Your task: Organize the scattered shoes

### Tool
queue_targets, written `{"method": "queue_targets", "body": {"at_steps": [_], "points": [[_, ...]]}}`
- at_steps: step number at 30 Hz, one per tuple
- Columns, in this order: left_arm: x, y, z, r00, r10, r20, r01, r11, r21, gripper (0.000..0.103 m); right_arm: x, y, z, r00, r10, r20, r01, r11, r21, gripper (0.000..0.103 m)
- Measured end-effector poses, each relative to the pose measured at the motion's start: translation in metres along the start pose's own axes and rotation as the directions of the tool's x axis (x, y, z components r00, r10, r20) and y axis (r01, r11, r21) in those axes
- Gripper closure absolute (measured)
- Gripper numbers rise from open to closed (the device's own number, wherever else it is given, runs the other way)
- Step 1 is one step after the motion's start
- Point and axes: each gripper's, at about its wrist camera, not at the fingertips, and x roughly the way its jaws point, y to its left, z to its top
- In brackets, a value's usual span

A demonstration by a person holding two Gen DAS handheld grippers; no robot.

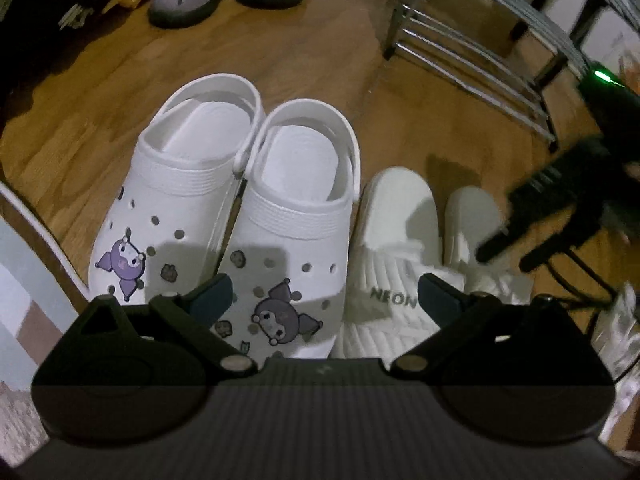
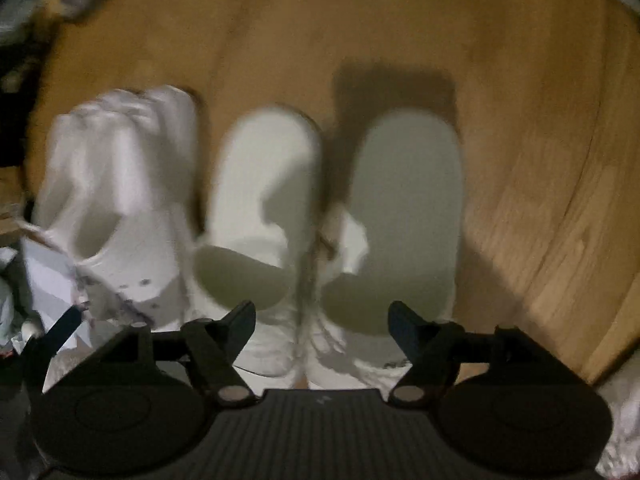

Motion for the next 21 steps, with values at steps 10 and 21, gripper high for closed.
{"method": "queue_targets", "body": {"at_steps": [10, 21], "points": [[0.019, -0.016, -0.008, 0.998, -0.053, -0.042, 0.056, 0.995, 0.086, 0.002, 0.06, -0.018, 0.019, 0.967, 0.014, -0.253, 0.024, 0.989, 0.146, 0.025], [0.023, 0.0, -0.013, 0.996, -0.065, -0.056, 0.067, 0.997, 0.025, 0.002, 0.065, 0.01, -0.012, 0.976, -0.11, -0.186, 0.104, 0.994, -0.04, 0.083]]}}
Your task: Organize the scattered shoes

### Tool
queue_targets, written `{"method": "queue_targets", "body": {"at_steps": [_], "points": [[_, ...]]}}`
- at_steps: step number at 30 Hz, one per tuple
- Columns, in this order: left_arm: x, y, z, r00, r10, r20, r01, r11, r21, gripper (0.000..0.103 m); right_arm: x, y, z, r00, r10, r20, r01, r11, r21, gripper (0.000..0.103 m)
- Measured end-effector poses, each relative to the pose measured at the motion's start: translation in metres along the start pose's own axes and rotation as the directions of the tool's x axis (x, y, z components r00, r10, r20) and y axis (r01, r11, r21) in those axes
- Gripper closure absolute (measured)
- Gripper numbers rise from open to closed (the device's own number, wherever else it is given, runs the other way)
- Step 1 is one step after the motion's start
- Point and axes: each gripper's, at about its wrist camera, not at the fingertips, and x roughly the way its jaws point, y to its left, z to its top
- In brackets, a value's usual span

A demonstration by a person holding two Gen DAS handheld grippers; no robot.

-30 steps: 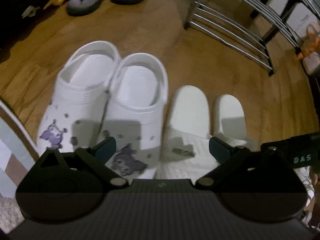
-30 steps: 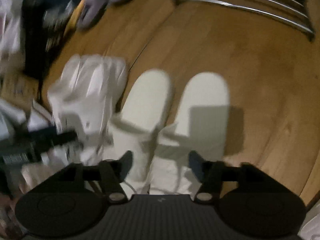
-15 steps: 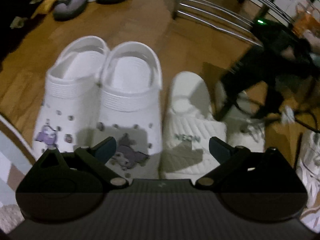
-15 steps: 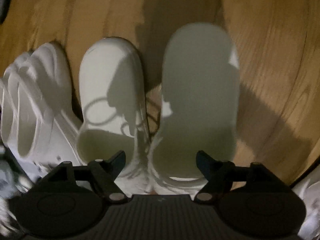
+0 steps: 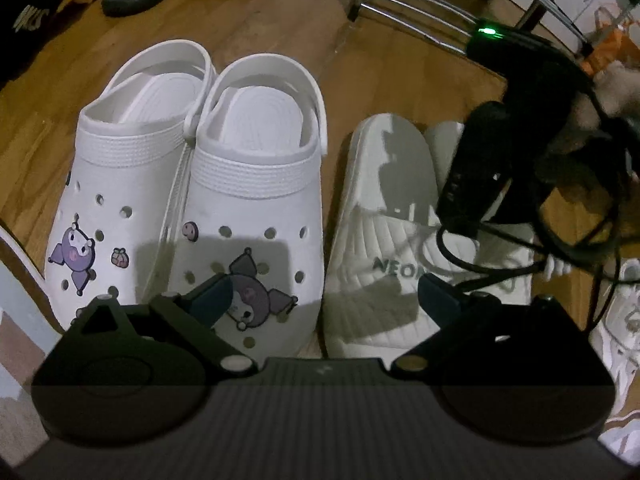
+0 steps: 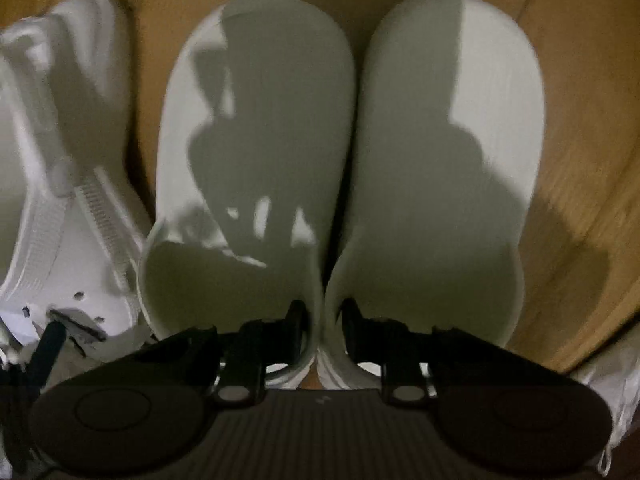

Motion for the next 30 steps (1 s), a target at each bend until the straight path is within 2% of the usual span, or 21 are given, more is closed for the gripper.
{"method": "queue_targets", "body": {"at_steps": [3, 6, 12, 14, 16, 20, 22, 25, 28, 30], "points": [[-0.004, -0.001, 0.003, 1.0, -0.016, 0.011, 0.016, 1.0, -0.011, 0.002, -0.019, -0.019, -0.017, 0.994, 0.083, 0.064, -0.083, 0.997, 0.0, 0.083], [-0.012, -0.009, 0.012, 0.997, -0.058, 0.042, 0.059, 0.998, -0.004, 0.002, -0.041, -0.036, -0.03, 0.979, 0.149, 0.137, -0.15, 0.989, -0.005, 0.083], [-0.016, -0.051, 0.039, 0.993, -0.096, 0.075, 0.088, 0.991, 0.105, 0.002, -0.127, -0.085, -0.043, 0.904, 0.22, 0.368, -0.241, 0.97, 0.012, 0.083], [-0.017, -0.064, 0.046, 0.99, -0.114, 0.081, 0.103, 0.986, 0.13, 0.002, -0.159, -0.1, -0.041, 0.882, 0.206, 0.424, -0.243, 0.97, 0.033, 0.083], [-0.013, -0.084, 0.059, 0.987, -0.139, 0.085, 0.122, 0.977, 0.177, 0.002, -0.201, -0.112, -0.033, 0.865, 0.149, 0.478, -0.205, 0.977, 0.066, 0.083], [0.011, -0.12, 0.086, 0.976, -0.174, 0.129, 0.132, 0.95, 0.284, 0.002, -0.273, -0.12, -0.01, 0.856, 0.03, 0.516, -0.101, 0.989, 0.11, 0.083], [0.032, -0.135, 0.1, 0.964, -0.201, 0.173, 0.133, 0.931, 0.34, 0.002, -0.295, -0.126, 0.004, 0.862, -0.007, 0.507, -0.066, 0.99, 0.127, 0.083], [0.069, -0.145, 0.12, 0.931, -0.264, 0.252, 0.152, 0.909, 0.388, 0.002, -0.33, -0.13, 0.028, 0.857, -0.073, 0.509, -0.007, 0.988, 0.154, 0.083], [0.092, -0.143, 0.147, 0.896, -0.29, 0.337, 0.16, 0.918, 0.364, 0.002, -0.346, -0.132, 0.041, 0.85, -0.071, 0.522, -0.012, 0.988, 0.153, 0.083], [0.099, -0.136, 0.17, 0.867, -0.319, 0.383, 0.202, 0.927, 0.315, 0.002, -0.353, -0.134, 0.048, 0.84, -0.074, 0.538, -0.012, 0.988, 0.155, 0.083]]}}
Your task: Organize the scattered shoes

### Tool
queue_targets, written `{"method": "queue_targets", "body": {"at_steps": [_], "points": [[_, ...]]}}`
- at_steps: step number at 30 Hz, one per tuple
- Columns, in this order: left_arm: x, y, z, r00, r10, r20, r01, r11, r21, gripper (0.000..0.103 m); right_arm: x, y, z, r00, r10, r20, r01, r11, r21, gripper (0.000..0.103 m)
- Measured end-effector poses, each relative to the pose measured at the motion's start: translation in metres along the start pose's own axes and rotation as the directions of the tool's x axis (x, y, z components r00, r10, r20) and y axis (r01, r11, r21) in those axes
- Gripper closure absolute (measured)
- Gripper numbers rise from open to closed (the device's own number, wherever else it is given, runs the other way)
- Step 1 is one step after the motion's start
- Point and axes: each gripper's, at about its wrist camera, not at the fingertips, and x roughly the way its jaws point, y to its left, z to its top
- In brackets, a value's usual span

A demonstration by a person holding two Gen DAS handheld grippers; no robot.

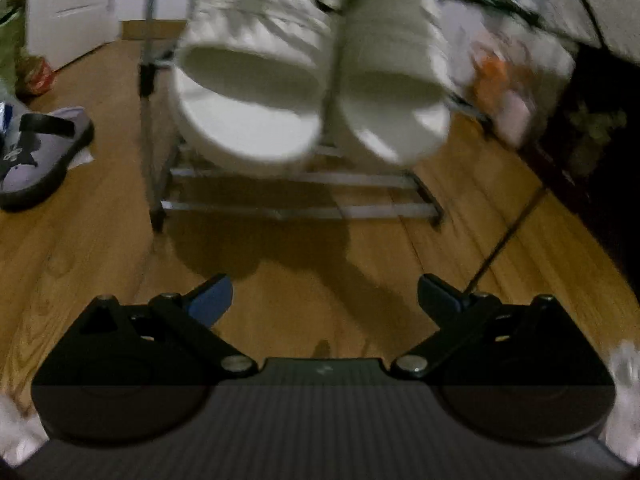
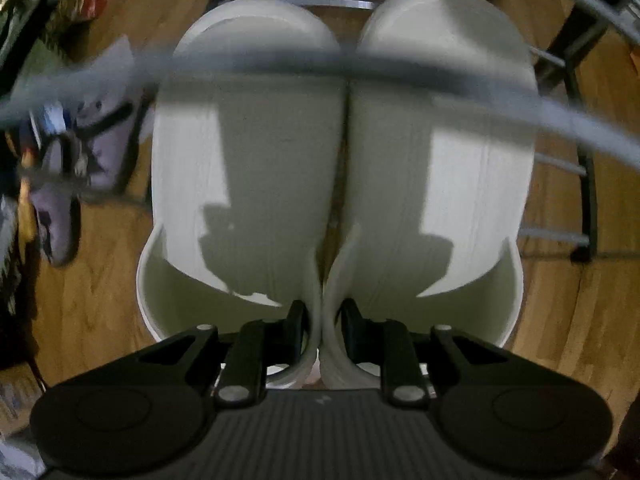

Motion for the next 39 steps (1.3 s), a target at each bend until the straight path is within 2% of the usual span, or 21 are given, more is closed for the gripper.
{"method": "queue_targets", "body": {"at_steps": [1, 3, 6, 9, 13, 17, 18, 19, 20, 22, 29, 30, 33, 36, 38, 39], "points": [[0.003, 0.004, 0.007, 1.0, -0.012, 0.029, 0.012, 1.0, -0.012, 0.002, 0.001, -0.001, 0.004, 1.0, -0.004, 0.008, 0.004, 1.0, 0.002, 0.083], [0.015, 0.01, 0.026, 0.997, 0.012, 0.083, -0.014, 1.0, 0.024, 0.002, 0.003, -0.007, 0.01, 0.999, 0.007, 0.039, -0.007, 1.0, 0.004, 0.083], [0.039, 0.016, 0.05, 0.994, 0.071, 0.084, -0.08, 0.991, 0.11, 0.004, 0.004, -0.02, 0.014, 0.995, 0.042, 0.095, -0.043, 0.999, 0.009, 0.083], [0.055, 0.027, 0.07, 0.994, 0.087, 0.064, -0.095, 0.987, 0.13, 0.004, -0.005, -0.035, 0.025, 0.989, 0.061, 0.133, -0.064, 0.998, 0.011, 0.081], [0.062, 0.038, 0.085, 0.996, 0.08, 0.048, -0.085, 0.991, 0.104, 0.004, -0.016, -0.059, 0.038, 0.986, 0.094, 0.135, -0.102, 0.993, 0.054, 0.076], [0.063, 0.037, 0.088, 0.995, 0.088, 0.049, -0.092, 0.993, 0.077, 0.004, -0.026, -0.067, 0.034, 0.986, 0.074, 0.147, -0.077, 0.997, 0.016, 0.072], [0.063, 0.036, 0.089, 0.995, 0.087, 0.046, -0.09, 0.994, 0.065, 0.005, -0.027, -0.068, 0.037, 0.986, 0.065, 0.15, -0.066, 0.998, 0.004, 0.07], [0.061, 0.036, 0.089, 0.996, 0.079, 0.044, -0.081, 0.995, 0.05, 0.005, -0.031, -0.065, 0.039, 0.985, 0.04, 0.166, -0.037, 0.999, -0.017, 0.061], [0.058, 0.036, 0.089, 0.997, 0.068, 0.043, -0.069, 0.997, 0.033, 0.006, -0.037, -0.06, 0.038, 0.98, 0.006, 0.197, 0.002, 0.999, -0.04, 0.047], [0.054, 0.032, 0.089, 0.996, 0.063, 0.055, -0.065, 0.998, 0.024, 0.005, -0.048, -0.046, 0.03, 0.962, -0.06, 0.267, 0.083, 0.994, -0.077, 0.027], [0.048, 0.028, 0.089, 0.996, 0.068, 0.056, -0.069, 0.998, 0.015, 0.006, -0.077, -0.054, 0.004, 0.925, -0.05, 0.377, 0.096, 0.99, -0.103, 0.028], [0.046, 0.029, 0.091, 0.996, 0.066, 0.062, -0.067, 0.998, 0.002, 0.006, -0.068, -0.04, 0.006, 0.918, -0.039, 0.396, 0.086, 0.991, -0.102, 0.028], [0.044, 0.029, 0.095, 0.995, 0.071, 0.066, -0.07, 0.997, -0.012, 0.006, -0.069, -0.038, 0.0, 0.889, 0.035, 0.457, 0.012, 0.995, -0.099, 0.027], [0.04, 0.025, 0.098, 0.993, 0.084, 0.078, -0.085, 0.996, 0.003, 0.006, -0.081, -0.051, -0.022, 0.83, 0.076, 0.553, -0.011, 0.993, -0.121, 0.027], [0.037, 0.023, 0.099, 0.992, 0.082, 0.096, -0.084, 0.996, 0.02, 0.005, -0.073, -0.043, -0.039, 0.757, 0.149, 0.636, -0.053, 0.985, -0.167, 0.027], [0.035, 0.022, 0.1, 0.992, 0.072, 0.104, -0.075, 0.997, 0.023, 0.005, -0.07, -0.041, -0.058, 0.691, 0.2, 0.694, -0.086, 0.977, -0.196, 0.026]]}}
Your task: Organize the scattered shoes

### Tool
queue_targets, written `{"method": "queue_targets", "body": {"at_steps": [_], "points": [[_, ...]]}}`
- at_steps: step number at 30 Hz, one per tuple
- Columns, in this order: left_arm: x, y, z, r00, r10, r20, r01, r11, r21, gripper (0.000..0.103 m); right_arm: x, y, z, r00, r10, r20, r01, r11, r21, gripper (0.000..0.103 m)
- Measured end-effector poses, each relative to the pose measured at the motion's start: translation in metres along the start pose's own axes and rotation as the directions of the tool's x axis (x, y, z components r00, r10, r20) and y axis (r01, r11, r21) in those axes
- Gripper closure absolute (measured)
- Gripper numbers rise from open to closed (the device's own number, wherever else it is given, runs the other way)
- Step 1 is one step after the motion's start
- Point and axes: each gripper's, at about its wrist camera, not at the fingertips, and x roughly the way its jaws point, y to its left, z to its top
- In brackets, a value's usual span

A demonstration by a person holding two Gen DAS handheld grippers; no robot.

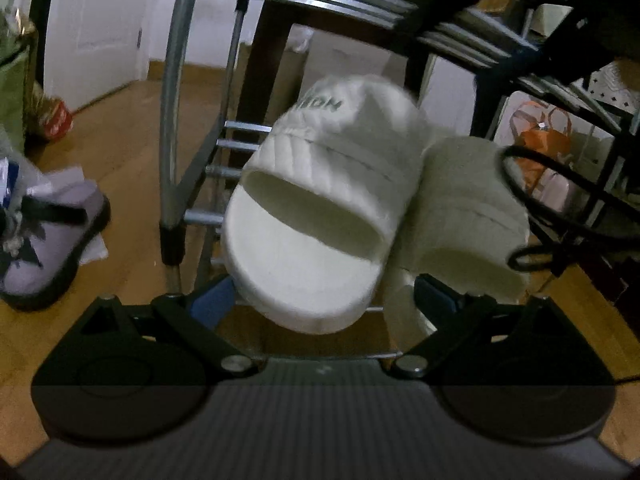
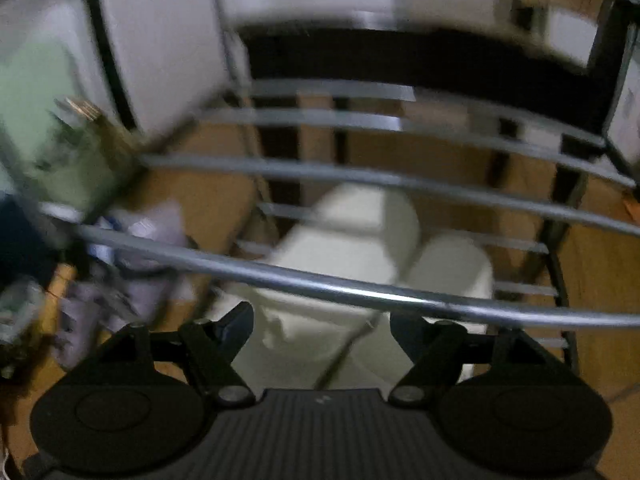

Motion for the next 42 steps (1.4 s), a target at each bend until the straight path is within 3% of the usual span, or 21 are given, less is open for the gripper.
{"method": "queue_targets", "body": {"at_steps": [1, 2, 5, 7, 9, 12, 15, 17, 19, 21, 23, 24, 26, 27, 29, 34, 37, 39, 40, 41, 42], "points": [[-0.001, -0.002, 0.003, 1.0, -0.008, 0.0, 0.008, 1.0, -0.004, 0.004, -0.017, 0.003, -0.019, 0.992, 0.05, 0.114, -0.051, 0.999, 0.003, 0.016], [0.0, -0.006, 0.007, 1.0, -0.007, -0.003, 0.007, 1.0, -0.007, 0.004, -0.023, 0.006, -0.029, 0.984, 0.07, 0.165, -0.071, 0.997, 0.001, 0.003], [0.0, -0.003, 0.008, 1.0, -0.018, -0.005, 0.017, 0.999, -0.039, 0.004, -0.047, 0.014, -0.067, 0.941, 0.015, 0.339, 0.029, 0.992, -0.123, 0.0], [-0.005, 0.003, 0.007, 0.999, -0.039, 0.002, 0.039, 0.997, -0.068, 0.004, -0.038, 0.019, -0.086, 0.954, -0.1, 0.281, 0.158, 0.968, -0.192, 0.001], [-0.014, 0.007, 0.007, 0.999, -0.036, 0.007, 0.036, 0.996, -0.081, 0.004, -0.015, 0.014, -0.109, 0.974, -0.139, 0.176, 0.174, 0.964, -0.199, 0.004], [-0.011, 0.024, 0.005, 0.999, -0.041, 0.007, 0.042, 0.991, -0.129, 0.004, 0.011, 0.008, -0.126, 0.978, -0.186, 0.093, 0.198, 0.969, -0.147, 0.005], [-0.018, 0.043, 0.005, 0.997, -0.068, 0.047, 0.078, 0.964, -0.254, 0.003, 0.032, -0.01, -0.137, 0.984, -0.179, 0.007, 0.179, 0.984, 0.013, 0.006], [-0.011, 0.048, 0.01, 0.998, -0.047, 0.051, 0.059, 0.958, -0.28, 0.002, 0.036, -0.021, -0.138, 0.984, -0.175, -0.021, 0.176, 0.98, 0.092, 0.006], [0.002, 0.052, 0.017, 1.0, -0.023, 0.019, 0.028, 0.957, -0.287, 0.002, 0.05, -0.039, -0.139, 0.977, -0.2, -0.078, 0.213, 0.946, 0.244, 0.007], [0.014, 0.054, 0.022, 0.999, -0.038, -0.002, 0.036, 0.949, -0.314, 0.002, 0.055, -0.054, -0.141, 0.98, -0.176, -0.096, 0.198, 0.926, 0.323, 0.014], [0.023, 0.057, 0.023, 0.999, -0.043, -0.024, 0.032, 0.938, -0.344, 0.005, 0.063, -0.063, -0.141, 0.991, -0.106, -0.087, 0.131, 0.919, 0.373, 0.031], [0.029, 0.056, 0.023, 0.998, -0.047, -0.043, 0.029, 0.936, -0.352, 0.005, 0.062, -0.058, -0.138, 0.993, -0.094, -0.067, 0.111, 0.937, 0.331, 0.038], [0.033, 0.054, 0.022, 0.997, -0.069, -0.035, 0.051, 0.929, -0.366, 0.02, 0.062, -0.036, -0.131, 0.993, -0.106, -0.047, 0.112, 0.982, 0.154, 0.054], [0.033, 0.051, 0.021, 0.996, -0.082, -0.023, 0.068, 0.926, -0.371, 0.025, 0.064, -0.026, -0.129, 0.991, -0.125, -0.045, 0.128, 0.99, 0.067, 0.054], [0.028, 0.046, 0.02, 0.997, -0.074, -0.005, 0.067, 0.928, -0.366, 0.04, 0.067, -0.02, -0.127, 0.99, -0.135, -0.044, 0.135, 0.991, 0.018, 0.054], [0.015, 0.038, 0.017, 1.0, 0.009, 0.022, -0.001, 0.939, -0.344, 0.04, 0.079, -0.018, -0.121, 0.998, -0.053, -0.018, 0.051, 0.996, -0.069, 0.054], [0.008, 0.043, 0.018, 0.999, 0.031, 0.024, -0.019, 0.923, -0.383, 0.04, 0.089, -0.016, -0.118, 1.0, -0.011, 0.002, 0.011, 0.996, -0.089, 0.053], [0.001, 0.039, 0.019, 0.997, 0.07, 0.011, -0.061, 0.924, -0.378, 0.03, 0.096, -0.019, -0.115, 1.0, -0.009, 0.008, 0.009, 0.997, -0.078, 0.051], [-0.002, 0.037, 0.02, 0.996, 0.088, -0.002, -0.083, 0.926, -0.368, 0.019, 0.1, -0.021, -0.113, 1.0, -0.006, 0.009, 0.007, 0.998, -0.07, 0.046], [-0.007, 0.034, 0.021, 0.994, 0.104, -0.017, -0.103, 0.928, -0.358, 0.011, 0.1, -0.023, -0.11, 1.0, -0.012, -0.015, 0.011, 0.998, -0.063, 0.034], [-0.013, 0.031, 0.021, 0.993, 0.115, -0.034, -0.12, 0.93, -0.347, 0.01, 0.1, -0.024, -0.108, 0.999, -0.015, -0.035, 0.013, 0.998, -0.059, 0.028]]}}
